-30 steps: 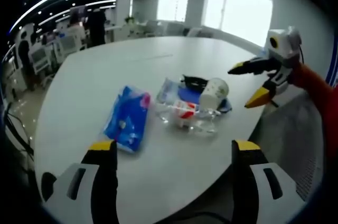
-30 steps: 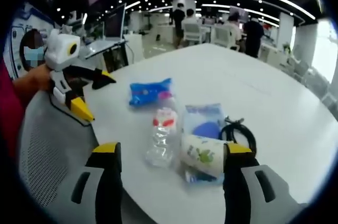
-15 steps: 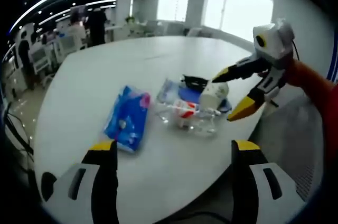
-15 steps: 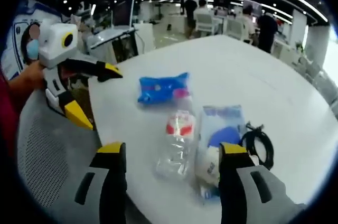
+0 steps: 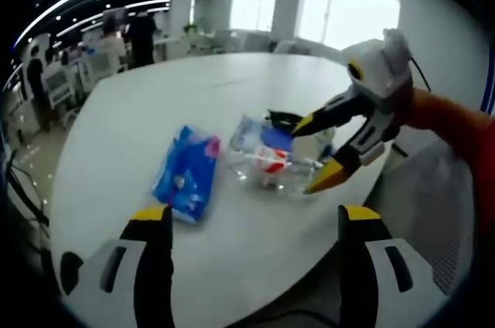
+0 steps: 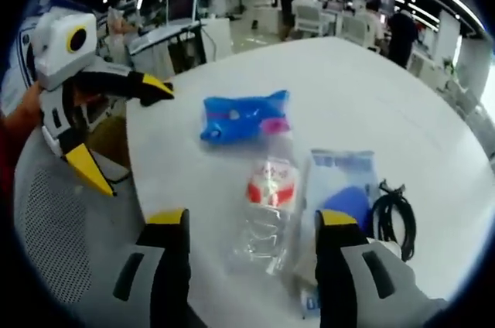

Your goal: Arrange the tabletop items into an orderly group along one side of the table until the central work area is clear of visible clutter.

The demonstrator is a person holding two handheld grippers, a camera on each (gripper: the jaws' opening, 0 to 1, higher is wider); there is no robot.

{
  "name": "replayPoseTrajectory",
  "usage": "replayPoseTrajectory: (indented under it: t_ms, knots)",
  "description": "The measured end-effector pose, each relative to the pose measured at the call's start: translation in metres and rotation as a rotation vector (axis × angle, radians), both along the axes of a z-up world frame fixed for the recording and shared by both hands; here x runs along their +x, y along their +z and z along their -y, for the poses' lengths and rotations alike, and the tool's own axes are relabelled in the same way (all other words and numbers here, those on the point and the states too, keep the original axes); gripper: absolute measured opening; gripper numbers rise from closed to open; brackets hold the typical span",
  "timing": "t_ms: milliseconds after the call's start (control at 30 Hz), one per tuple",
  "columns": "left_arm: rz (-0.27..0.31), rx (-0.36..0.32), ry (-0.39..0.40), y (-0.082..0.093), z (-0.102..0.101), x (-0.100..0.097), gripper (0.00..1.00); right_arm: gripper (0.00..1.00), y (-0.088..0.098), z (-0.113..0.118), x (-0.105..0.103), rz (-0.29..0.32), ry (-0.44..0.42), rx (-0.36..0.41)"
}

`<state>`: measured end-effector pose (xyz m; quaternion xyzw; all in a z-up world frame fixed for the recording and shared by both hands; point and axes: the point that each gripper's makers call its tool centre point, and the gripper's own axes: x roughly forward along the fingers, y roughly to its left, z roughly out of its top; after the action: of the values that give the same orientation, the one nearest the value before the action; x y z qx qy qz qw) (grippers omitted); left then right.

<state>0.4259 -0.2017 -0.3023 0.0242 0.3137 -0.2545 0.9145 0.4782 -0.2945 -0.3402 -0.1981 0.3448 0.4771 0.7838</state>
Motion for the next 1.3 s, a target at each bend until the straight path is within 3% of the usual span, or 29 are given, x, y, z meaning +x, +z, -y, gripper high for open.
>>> replayPoseTrajectory:
  t_ms: [367,833,1100,1300]
  knots:
    - [-0.003,-0.001,-0.002,0.000,0.000,-0.001,0.84,0.61,-0.021,-0.009,0.006,-0.029,0.028,-0.078]
    - [-0.003,-0.005,0.002,0.000,-0.001,-0.001,0.84,0.57,-0.036,-0.013,0.008,-0.073,0.032,-0.112]
    - [-0.002,-0.003,0.004,0.001,-0.001,-0.001,0.83,0.56,-0.041,-0.014,0.011,-0.070,0.036,-0.135]
    - [-0.001,0.001,0.004,0.001,-0.001,-0.001,0.83,0.50,-0.046,-0.012,0.016,-0.044,0.039,-0.197]
